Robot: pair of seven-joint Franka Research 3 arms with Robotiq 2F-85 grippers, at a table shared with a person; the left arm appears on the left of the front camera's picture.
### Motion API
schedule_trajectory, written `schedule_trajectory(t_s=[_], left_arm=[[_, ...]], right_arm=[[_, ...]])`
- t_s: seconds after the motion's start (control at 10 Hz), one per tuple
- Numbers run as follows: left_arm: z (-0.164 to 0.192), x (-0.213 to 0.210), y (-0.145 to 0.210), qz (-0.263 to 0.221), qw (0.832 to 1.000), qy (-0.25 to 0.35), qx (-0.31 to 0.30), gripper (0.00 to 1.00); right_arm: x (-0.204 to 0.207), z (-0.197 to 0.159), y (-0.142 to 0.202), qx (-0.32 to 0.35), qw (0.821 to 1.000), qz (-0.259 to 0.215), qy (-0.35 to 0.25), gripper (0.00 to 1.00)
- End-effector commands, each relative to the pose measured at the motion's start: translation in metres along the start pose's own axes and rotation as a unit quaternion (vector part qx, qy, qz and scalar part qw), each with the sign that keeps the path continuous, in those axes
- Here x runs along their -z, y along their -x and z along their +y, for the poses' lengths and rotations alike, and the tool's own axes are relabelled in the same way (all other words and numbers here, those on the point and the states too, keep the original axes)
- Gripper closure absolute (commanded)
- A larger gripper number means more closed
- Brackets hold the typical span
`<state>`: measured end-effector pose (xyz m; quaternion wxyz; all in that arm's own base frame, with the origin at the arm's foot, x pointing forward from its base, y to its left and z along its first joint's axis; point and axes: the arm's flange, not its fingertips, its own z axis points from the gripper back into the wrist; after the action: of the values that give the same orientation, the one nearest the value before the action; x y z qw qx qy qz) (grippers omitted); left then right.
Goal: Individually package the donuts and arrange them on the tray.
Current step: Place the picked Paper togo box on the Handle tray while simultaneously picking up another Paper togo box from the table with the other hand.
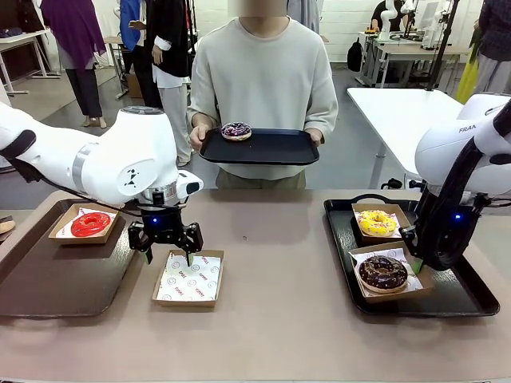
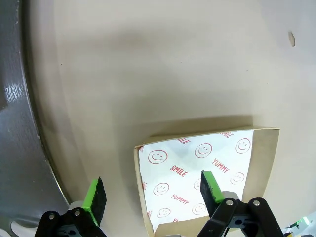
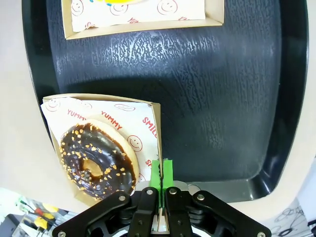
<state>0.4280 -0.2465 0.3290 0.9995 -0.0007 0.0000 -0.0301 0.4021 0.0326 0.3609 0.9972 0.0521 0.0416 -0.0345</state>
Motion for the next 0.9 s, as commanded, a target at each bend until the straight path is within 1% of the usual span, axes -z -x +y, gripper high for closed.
schedule_trajectory(t_s=[0.0,0.8], left_arm=[[0.0044,0.0013,0.0162,-0.023,1.000,-0.001,-0.016,0.00],[0.0087,0.0042,0.0202,-0.028,0.999,0.009,-0.023,0.00]], right_arm=[[-0.0008,-0.0005,-0.0049,0.000,1.000,-0.003,-0.021,0.99],[0.0041,0.0039,-0.0090,0.010,1.000,-0.007,-0.012,0.99]])
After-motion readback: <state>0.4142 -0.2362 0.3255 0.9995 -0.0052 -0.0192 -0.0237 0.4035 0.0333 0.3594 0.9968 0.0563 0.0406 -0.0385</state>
